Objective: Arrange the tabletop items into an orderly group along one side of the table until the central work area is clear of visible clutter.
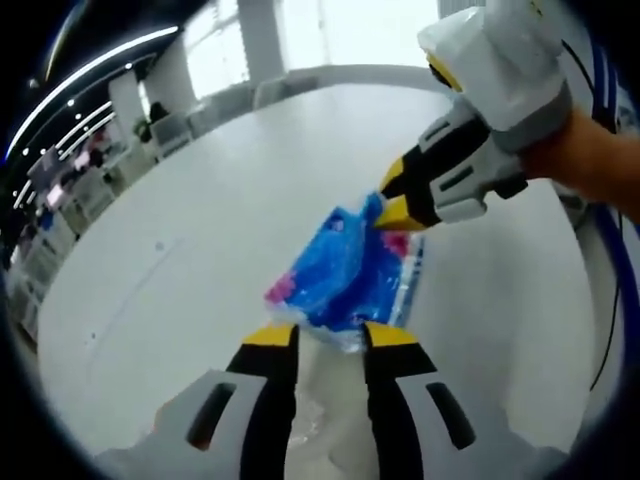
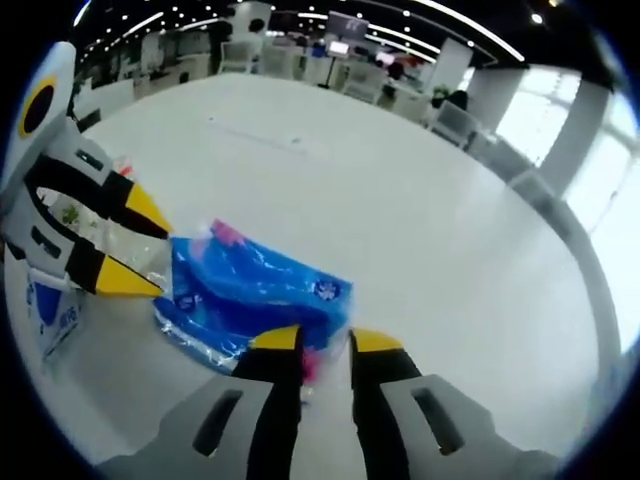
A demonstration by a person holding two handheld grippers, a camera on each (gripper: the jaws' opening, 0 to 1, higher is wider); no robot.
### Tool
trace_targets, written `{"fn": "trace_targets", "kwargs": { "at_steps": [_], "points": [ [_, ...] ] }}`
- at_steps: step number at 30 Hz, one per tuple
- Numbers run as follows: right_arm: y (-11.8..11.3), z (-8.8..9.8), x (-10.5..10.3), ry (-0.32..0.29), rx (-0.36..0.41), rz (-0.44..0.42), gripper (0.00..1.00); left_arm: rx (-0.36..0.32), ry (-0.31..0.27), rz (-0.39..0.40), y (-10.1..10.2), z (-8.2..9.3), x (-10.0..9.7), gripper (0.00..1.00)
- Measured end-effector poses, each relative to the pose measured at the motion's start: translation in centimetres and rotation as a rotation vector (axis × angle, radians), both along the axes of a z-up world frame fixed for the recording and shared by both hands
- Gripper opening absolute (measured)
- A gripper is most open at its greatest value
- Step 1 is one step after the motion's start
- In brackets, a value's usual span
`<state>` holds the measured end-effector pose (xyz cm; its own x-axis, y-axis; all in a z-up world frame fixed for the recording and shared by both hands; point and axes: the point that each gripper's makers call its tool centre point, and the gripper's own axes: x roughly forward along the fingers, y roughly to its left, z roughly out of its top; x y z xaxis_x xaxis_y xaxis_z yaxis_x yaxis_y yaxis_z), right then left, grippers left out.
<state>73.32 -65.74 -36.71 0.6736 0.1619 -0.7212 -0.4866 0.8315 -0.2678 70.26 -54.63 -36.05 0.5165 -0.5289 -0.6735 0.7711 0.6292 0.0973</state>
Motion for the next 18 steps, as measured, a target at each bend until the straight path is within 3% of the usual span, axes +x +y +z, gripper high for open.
{"fn": "trace_targets", "kwargs": {
  "at_steps": [18],
  "points": [
    [0.9,2.3,0.2,-0.034,-0.01,0.011,0.21,-0.027,-0.024,0.009,0.6,2.0,-0.2,0.29]
  ]
}}
